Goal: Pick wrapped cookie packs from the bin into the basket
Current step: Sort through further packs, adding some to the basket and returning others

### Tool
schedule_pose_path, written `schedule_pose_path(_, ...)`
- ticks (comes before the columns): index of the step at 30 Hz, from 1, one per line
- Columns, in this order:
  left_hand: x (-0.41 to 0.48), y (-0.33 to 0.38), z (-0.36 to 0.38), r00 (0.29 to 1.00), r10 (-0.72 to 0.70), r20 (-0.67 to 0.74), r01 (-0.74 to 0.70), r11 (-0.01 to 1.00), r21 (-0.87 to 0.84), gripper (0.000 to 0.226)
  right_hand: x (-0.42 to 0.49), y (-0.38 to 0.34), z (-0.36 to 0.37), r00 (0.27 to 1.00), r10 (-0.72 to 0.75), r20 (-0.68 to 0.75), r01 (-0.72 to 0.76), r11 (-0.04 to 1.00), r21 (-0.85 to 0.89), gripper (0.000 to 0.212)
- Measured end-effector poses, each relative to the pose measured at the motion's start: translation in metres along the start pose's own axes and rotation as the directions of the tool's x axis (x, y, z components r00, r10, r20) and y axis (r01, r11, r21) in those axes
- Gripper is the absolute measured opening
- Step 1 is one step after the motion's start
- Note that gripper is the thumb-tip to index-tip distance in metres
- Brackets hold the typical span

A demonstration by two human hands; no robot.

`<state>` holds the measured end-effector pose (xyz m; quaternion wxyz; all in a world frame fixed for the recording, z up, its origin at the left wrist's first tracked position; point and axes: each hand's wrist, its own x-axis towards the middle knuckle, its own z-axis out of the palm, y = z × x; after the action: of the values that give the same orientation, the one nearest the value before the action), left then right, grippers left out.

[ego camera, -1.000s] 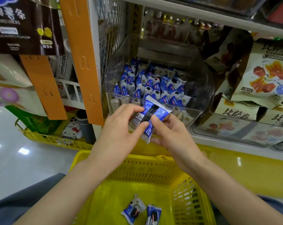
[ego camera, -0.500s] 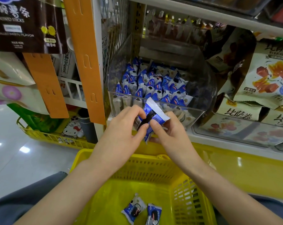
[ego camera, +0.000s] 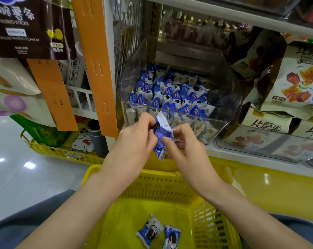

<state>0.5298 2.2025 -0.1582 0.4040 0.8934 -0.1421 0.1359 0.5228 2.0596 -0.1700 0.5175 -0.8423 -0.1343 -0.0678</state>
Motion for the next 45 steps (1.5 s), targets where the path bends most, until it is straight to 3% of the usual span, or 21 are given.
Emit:
schedule_pose_path(5,0.002,-0.002,0.003,0.995,-0.097,0.008,0.097,0.990,-0.104,0.018,0.007,0.004,0.002,0.996,0.065,-0.054,-0.062,0.996,0.059,0.012)
schedule_pose_path(9,0.002,-0.005,0.007,0.982,-0.163,0.095,0.171,0.982,-0.084,0.040,0.008,0.007,0.000,0.994,0.097,-0.041,-0.095,0.994,0.059,0.014)
schedule_pose_path(13,0.005,-0.003,0.003,0.974,-0.194,0.113,0.211,0.964,-0.164,0.036,0.010,0.004,-0.001,0.996,0.088,-0.017,-0.086,0.991,0.106,0.011)
schedule_pose_path(15,0.006,0.002,0.001,0.960,-0.246,0.134,0.278,0.899,-0.338,0.027,0.012,0.000,-0.004,0.999,0.035,0.022,-0.037,0.997,0.073,0.016)
schedule_pose_path(17,0.008,0.008,-0.001,0.923,-0.335,0.189,0.382,0.739,-0.556,0.021,0.010,-0.002,-0.005,0.993,-0.017,0.117,0.018,1.000,-0.009,0.034)
schedule_pose_path(20,0.009,0.009,-0.005,0.873,-0.398,0.283,0.478,0.579,-0.660,0.025,0.006,-0.004,-0.001,0.969,-0.025,0.246,0.053,0.993,-0.107,0.054)
schedule_pose_path(23,0.006,0.008,-0.007,0.885,-0.344,0.312,0.462,0.572,-0.678,0.038,0.007,-0.004,-0.002,0.969,-0.044,0.242,0.069,0.993,-0.094,0.054)
schedule_pose_path(26,0.001,0.011,-0.009,0.908,-0.238,0.344,0.413,0.638,-0.650,0.058,0.007,-0.006,-0.004,0.977,-0.108,0.184,0.126,0.988,-0.093,0.064)
schedule_pose_path(29,0.002,0.012,-0.011,0.917,-0.244,0.315,0.395,0.657,-0.642,0.045,0.008,-0.008,-0.003,0.985,-0.092,0.145,0.101,0.993,-0.062,0.076)
schedule_pose_path(31,0.006,0.012,-0.013,0.901,-0.301,0.312,0.433,0.589,-0.683,0.034,0.013,-0.012,-0.007,0.994,-0.040,0.101,0.040,0.999,0.000,0.070)
schedule_pose_path(34,0.010,0.012,-0.017,0.885,-0.348,0.311,0.454,0.487,-0.746,0.025,0.020,-0.021,-0.016,0.994,0.030,0.103,-0.034,0.999,0.038,0.039)
schedule_pose_path(37,0.012,0.012,-0.019,0.886,-0.347,0.306,0.448,0.479,-0.755,0.025,0.021,-0.027,-0.018,0.975,0.108,0.196,-0.141,0.977,0.158,0.011)
schedule_pose_path(41,0.014,0.012,-0.018,0.890,-0.362,0.277,0.442,0.538,-0.718,0.027,0.019,-0.030,-0.011,0.963,0.192,0.187,-0.243,0.920,0.307,0.009)
schedule_pose_path(45,0.019,0.010,-0.021,0.896,-0.334,0.291,0.438,0.567,-0.697,0.025,0.024,-0.031,-0.010,0.979,0.176,0.107,-0.202,0.924,0.324,0.010)
